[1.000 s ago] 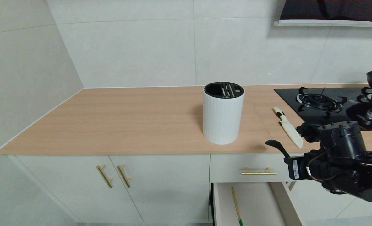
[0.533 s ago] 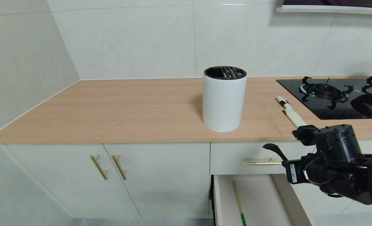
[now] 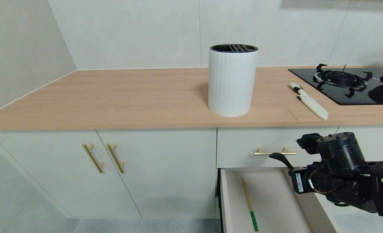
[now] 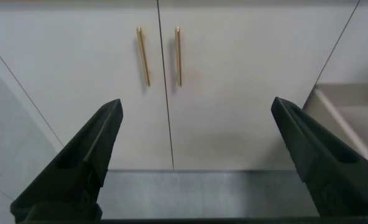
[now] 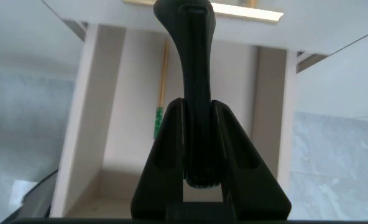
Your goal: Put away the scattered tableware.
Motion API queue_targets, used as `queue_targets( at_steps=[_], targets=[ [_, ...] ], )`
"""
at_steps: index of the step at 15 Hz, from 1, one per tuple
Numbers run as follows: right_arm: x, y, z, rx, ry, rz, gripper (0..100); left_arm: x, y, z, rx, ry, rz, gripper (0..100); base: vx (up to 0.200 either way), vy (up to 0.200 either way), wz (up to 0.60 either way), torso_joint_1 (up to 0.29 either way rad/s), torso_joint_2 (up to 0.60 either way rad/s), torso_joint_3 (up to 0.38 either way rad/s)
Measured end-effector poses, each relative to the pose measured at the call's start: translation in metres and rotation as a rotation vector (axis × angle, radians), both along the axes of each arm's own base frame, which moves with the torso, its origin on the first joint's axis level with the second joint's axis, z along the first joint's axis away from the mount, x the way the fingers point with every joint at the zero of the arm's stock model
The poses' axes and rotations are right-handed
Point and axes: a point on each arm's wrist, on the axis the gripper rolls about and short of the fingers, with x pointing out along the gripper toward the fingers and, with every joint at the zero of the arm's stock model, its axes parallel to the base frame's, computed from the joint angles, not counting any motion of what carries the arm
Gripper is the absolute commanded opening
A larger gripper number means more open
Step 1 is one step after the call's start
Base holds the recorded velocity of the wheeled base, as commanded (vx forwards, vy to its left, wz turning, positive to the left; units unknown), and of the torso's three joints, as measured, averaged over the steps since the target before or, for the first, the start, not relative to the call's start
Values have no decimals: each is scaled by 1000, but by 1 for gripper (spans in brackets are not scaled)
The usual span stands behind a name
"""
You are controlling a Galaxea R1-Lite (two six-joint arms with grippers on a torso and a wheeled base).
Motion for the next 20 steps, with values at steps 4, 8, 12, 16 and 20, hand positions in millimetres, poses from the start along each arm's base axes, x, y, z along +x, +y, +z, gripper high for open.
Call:
queue_targets(
  at_steps=[4,8,12,16,20],
  targets=[
    [1,1,-4,-6,13,0,0,0,0,0,0,0,-1,100,0,0,0,-175,467,292],
    [1,1,-6,-12,23,1,0,0,0,0,0,0,0,100,0,0,0,-146,458,304],
    [1,2,-8,-14,28,6,0,0,0,0,0,0,-1,100,0,0,0,-83,321,237],
    [2,3,-11,-18,36,7,0,0,0,0,0,0,-1,100,0,0,0,-5,21,10],
    [5,4,-19,-29,65,5,0,0,0,0,0,0,-1,100,0,0,0,0,0,0]
  ],
)
